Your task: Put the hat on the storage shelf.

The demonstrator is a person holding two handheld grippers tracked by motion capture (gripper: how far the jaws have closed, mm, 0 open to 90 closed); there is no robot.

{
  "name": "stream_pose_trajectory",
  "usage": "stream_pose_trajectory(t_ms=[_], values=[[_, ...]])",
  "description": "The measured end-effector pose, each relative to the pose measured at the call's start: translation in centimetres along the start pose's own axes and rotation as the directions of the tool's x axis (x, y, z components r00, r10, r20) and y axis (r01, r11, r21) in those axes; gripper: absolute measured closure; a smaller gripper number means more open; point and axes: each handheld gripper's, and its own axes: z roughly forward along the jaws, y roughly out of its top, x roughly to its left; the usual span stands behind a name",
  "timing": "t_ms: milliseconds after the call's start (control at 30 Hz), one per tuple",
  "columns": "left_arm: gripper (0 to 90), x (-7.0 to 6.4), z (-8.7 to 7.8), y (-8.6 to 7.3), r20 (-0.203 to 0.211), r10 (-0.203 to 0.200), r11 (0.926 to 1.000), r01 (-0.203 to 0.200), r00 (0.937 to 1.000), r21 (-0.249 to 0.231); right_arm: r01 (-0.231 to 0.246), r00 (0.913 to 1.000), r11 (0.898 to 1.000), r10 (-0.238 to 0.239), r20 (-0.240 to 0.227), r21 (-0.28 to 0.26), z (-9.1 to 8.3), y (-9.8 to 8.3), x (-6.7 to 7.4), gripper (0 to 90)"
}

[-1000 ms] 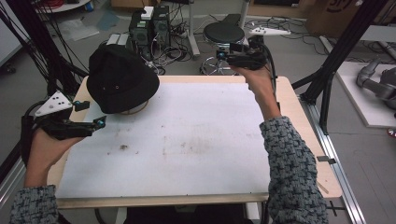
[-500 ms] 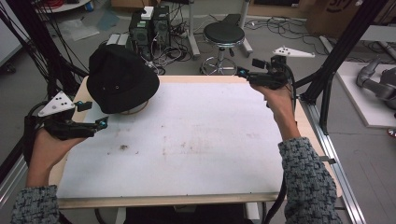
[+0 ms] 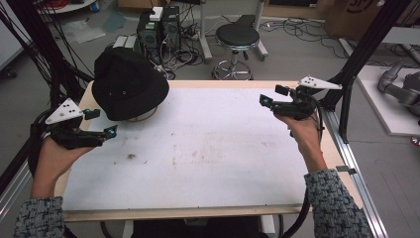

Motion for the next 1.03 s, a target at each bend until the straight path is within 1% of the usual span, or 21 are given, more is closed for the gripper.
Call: stream_pose_trajectory(t_ms=[133,200,300,433,467,600,700,733,833,900,1033], values=[[19.5,0.0,0.0,0.0,0.000,0.003,1.0000,-0.003,1.0000,0.002,0.005,0.9999,1.000,-0.005,0.009,0.009,-0.6,-1.6,0.3,12.4],[19.6,0.0,0.1,-0.1,-0.002,-0.001,1.0000,0.001,1.0000,0.003,0.009,0.9999,1.000,-0.009,0.015,0.007,-0.8,-2.3,0.4,12.4],[19.6,0.0,0.2,-0.2,-0.005,0.001,1.0000,-0.001,1.0000,0.010,0.000,0.9998,1.000,0.000,0.019,0.005,-1.1,-3.3,0.4,12.4],[19.6,0.1,0.2,-0.3,-0.008,-0.004,1.0000,0.004,1.0000,0.005,-0.008,0.9997,1.000,0.008,0.024,0.006,-1.3,-4.5,0.5,12.4],[19.6,0.1,0.2,-0.3,-0.008,-0.003,1.0000,0.003,1.0000,0.006,-0.001,0.9996,1.000,0.001,0.030,0.005,-1.4,-4.9,0.5,12.4],[19.6,0.1,0.2,-0.4,-0.009,-0.004,1.0000,0.004,1.0000,0.009,-0.006,0.9995,1.000,0.005,0.032,0.025,-1.3,-6.2,0.7,12.4],[19.6,0.1,0.3,-0.4,-0.006,-0.003,1.0000,0.003,1.0000,0.009,-0.005,0.9993,0.999,0.004,0.036,0.032,-1.3,-6.7,0.8,12.4],[19.6,0.1,0.2,-0.4,-0.005,-0.001,0.9999,0.001,1.0000,0.010,-0.004,0.9993,1.000,0.003,0.036,0.027,-1.2,-6.7,0.8,12.4],[19.5,0.0,0.2,-0.3,-0.007,-0.002,1.0000,0.002,1.0000,0.009,0.002,0.9993,1.000,-0.003,0.037,0.026,-1.2,-6.7,0.9,12.4],[19.6,0.0,0.2,-0.3,-0.008,-0.002,1.0000,0.002,1.0000,0.009,-0.007,0.9994,1.000,0.006,0.035,0.026,-1.3,-6.8,1.0,12.4],[19.6,0.0,0.2,-0.4,-0.008,-0.001,0.9999,0.001,1.0000,0.011,-0.006,0.9995,1.000,0.005,0.030,0.016,-1.3,-6.8,1.0,12.4]])
